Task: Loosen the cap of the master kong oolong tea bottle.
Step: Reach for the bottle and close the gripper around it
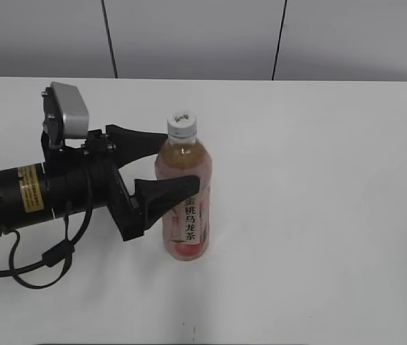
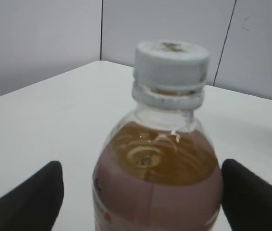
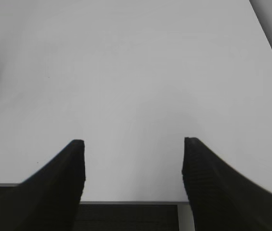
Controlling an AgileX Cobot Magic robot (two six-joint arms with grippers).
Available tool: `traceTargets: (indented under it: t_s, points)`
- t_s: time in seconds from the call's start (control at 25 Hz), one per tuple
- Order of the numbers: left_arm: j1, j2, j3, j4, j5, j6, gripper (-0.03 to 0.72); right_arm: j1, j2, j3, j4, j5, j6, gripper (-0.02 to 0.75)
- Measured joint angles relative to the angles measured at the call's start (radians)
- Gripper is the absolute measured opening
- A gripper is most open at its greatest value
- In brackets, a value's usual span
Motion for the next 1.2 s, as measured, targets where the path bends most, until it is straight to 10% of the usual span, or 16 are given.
traceTargets:
  t_s: [0.96, 1.2]
  points:
    - [-0.074, 0.025, -0.032, -0.025, -0.003, -0.004, 0.589, 0.0, 0.0, 0.0, 0.0, 0.0, 0.0, 0.482]
    - [-0.074, 0.026, -0.032, -0.035, -0.003, -0.004, 0.467, 0.0, 0.0, 0.0, 0.0, 0.0, 0.0, 0.482]
